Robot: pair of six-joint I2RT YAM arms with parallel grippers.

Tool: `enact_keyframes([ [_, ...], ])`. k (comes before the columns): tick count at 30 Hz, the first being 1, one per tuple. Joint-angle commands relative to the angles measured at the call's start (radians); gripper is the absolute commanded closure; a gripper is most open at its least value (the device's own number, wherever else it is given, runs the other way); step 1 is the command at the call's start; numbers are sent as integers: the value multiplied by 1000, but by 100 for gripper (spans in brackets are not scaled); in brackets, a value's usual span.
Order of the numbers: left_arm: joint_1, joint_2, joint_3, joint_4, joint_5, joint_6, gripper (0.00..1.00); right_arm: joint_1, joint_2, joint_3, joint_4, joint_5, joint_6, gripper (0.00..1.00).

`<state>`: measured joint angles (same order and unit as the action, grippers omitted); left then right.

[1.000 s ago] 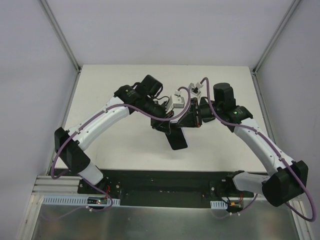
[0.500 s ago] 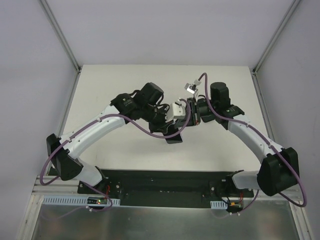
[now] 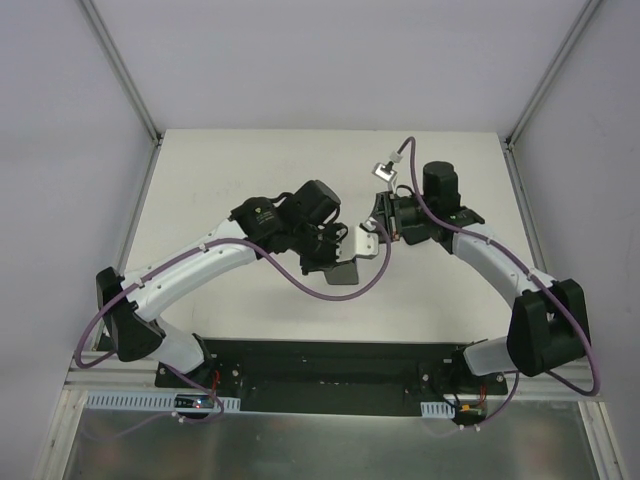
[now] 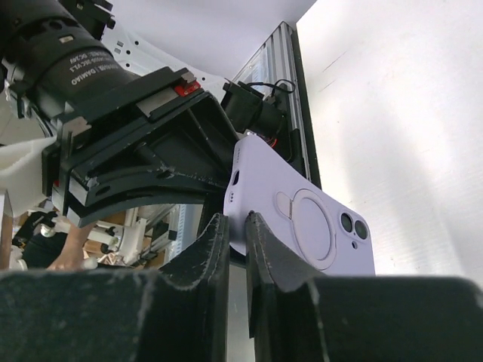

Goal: Take the phone out of the phone case
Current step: Remove the phone case from the phone.

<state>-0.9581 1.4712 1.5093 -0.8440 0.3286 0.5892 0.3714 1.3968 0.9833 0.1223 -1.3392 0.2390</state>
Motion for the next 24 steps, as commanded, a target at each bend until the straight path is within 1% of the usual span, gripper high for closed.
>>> enact_keyframes([
  [1,-31,-37,46,34,30,38,100,-6,15,12,43,60,45,100],
  [4,-31,-37,35,34,23,43,100,-9,5,11,33,71,34,100],
  [7,-30,-40,20,34,10,52,100,-9,-21,34,-76,93,-55,100],
  [9,-30,-38,14,34,4,54,100,-8,-47,41,-117,116,-102,100],
  [11,-28,-34,11,36,6,55,100,-8,-73,52,-196,159,-162,100],
  [13,-27,-28,6,34,10,55,100,-6,-102,60,-246,187,-211,94],
  [17,-22,-17,0,36,21,49,100,-8,-159,52,-302,221,-276,72],
  [21,-2,-3,6,33,52,40,100,-5,-206,45,-326,239,-311,60],
  [22,4,0,8,34,56,37,100,-5,-220,46,-334,242,-319,55],
  [24,7,1,9,34,66,35,100,-2,-232,51,-351,250,-340,49],
])
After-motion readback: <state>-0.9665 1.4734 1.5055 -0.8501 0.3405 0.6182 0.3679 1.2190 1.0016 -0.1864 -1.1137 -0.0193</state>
